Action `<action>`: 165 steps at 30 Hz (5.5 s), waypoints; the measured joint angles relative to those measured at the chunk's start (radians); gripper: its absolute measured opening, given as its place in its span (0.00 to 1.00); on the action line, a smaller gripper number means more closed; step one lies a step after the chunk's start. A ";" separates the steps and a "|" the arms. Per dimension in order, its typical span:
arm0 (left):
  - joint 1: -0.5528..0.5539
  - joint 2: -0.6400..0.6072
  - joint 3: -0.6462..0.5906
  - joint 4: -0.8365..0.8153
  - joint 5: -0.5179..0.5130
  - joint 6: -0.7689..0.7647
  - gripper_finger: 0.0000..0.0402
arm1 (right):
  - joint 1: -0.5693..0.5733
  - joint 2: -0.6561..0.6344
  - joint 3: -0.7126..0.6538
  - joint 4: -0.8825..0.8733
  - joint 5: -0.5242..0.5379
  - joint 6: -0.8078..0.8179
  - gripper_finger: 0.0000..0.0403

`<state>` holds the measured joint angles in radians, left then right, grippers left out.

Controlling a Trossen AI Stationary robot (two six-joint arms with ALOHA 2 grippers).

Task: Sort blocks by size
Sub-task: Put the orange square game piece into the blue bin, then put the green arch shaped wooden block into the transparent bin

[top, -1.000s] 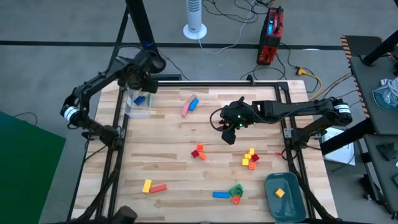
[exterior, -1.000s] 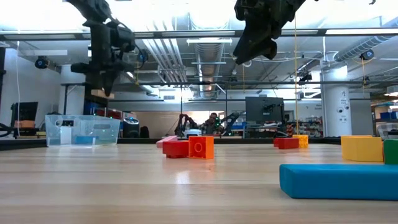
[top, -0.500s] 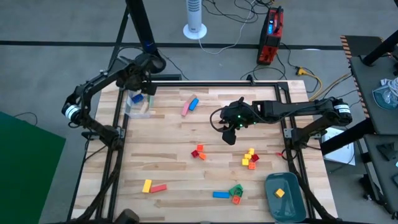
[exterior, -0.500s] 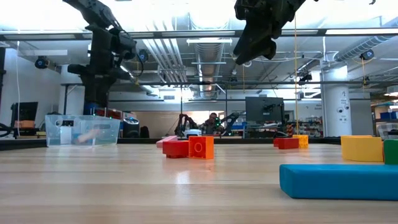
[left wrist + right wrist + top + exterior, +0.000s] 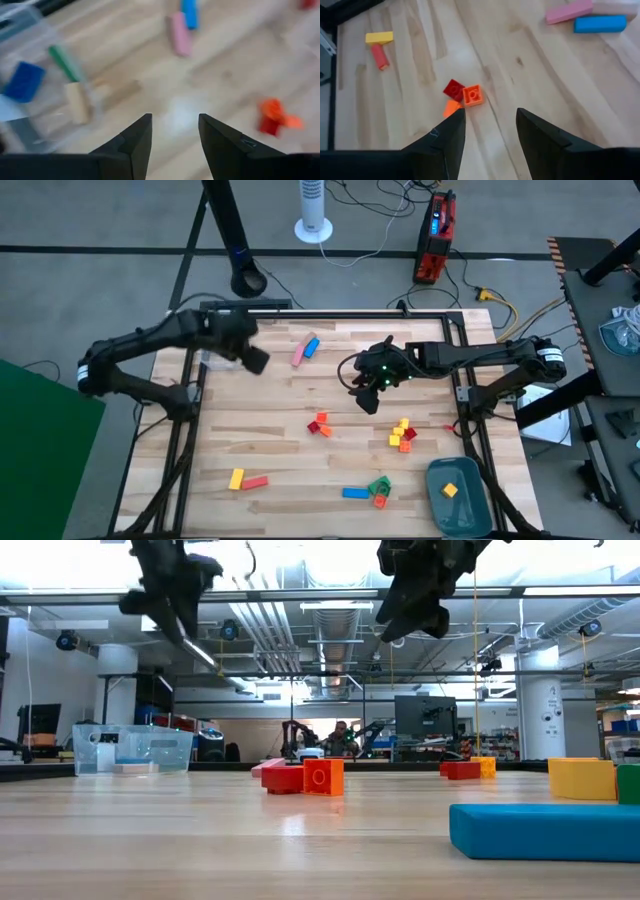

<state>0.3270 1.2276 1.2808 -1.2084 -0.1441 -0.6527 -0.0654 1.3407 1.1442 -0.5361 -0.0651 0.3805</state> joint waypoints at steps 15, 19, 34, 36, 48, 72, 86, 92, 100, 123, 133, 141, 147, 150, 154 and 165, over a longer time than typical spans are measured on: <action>-0.453 0.015 0.000 0.026 -0.214 -0.222 0.37 | 0.059 0.000 0.001 0.003 -0.014 0.277 0.54; -0.488 0.015 0.000 0.053 -0.222 -0.221 0.37 | 0.088 0.000 0.001 0.003 -0.014 0.320 0.57; -0.566 0.008 0.000 0.066 -0.224 -0.199 0.37 | 0.196 0.244 0.180 -0.071 -0.013 0.371 0.59; -0.580 0.004 0.000 0.066 -0.225 -0.199 0.37 | 0.198 0.301 0.236 -0.108 -0.013 0.367 0.60; -0.650 -0.038 0.000 0.037 -0.265 -0.244 0.37 | 0.197 0.604 0.474 -0.296 0.011 0.324 0.64; -0.662 -0.078 0.000 0.021 -0.373 -0.262 0.37 | 0.197 0.888 0.660 -0.401 0.056 0.262 0.37; -0.662 -0.064 0.000 0.023 -0.430 -0.238 0.37 | 0.222 0.648 0.656 -0.699 -0.020 0.205 0.21; -0.661 -0.064 0.000 0.028 -0.439 -0.210 0.37 | 0.340 0.364 0.549 -0.771 -0.015 0.203 0.22; -0.661 -0.064 0.000 0.032 -0.440 -0.183 0.37 | 0.635 0.087 0.302 -0.764 -0.011 0.402 0.22; -0.659 -0.064 0.000 0.144 -0.450 -0.210 0.37 | 1.066 -0.010 -0.061 -0.625 -0.064 0.870 0.49; -0.659 -0.064 0.000 0.162 -0.449 -0.188 0.37 | 0.877 0.024 0.011 -0.474 0.098 0.704 0.57; -0.659 -0.064 0.000 0.166 -0.449 -0.147 0.37 | 0.687 0.160 0.015 -0.273 0.075 0.272 0.57; -0.659 -0.064 0.000 0.168 -0.449 -0.123 0.37 | 0.614 0.293 0.066 -0.236 -0.010 0.039 0.57; -0.659 -0.064 0.000 0.168 -0.449 -0.120 0.37 | 0.600 0.354 0.088 -0.211 -0.052 -0.040 0.56; -0.659 -0.064 0.000 0.169 -0.450 -0.111 0.37 | 0.595 0.421 0.097 -0.204 -0.079 -0.117 0.54; -0.659 -0.063 0.000 0.168 -0.450 -0.111 0.37 | 0.570 0.470 0.098 -0.158 -0.100 -0.138 0.50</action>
<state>-0.3321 1.1641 1.2804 -1.0399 -0.5938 -0.7635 0.5048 1.8107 1.2426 -0.6945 -0.1654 0.2424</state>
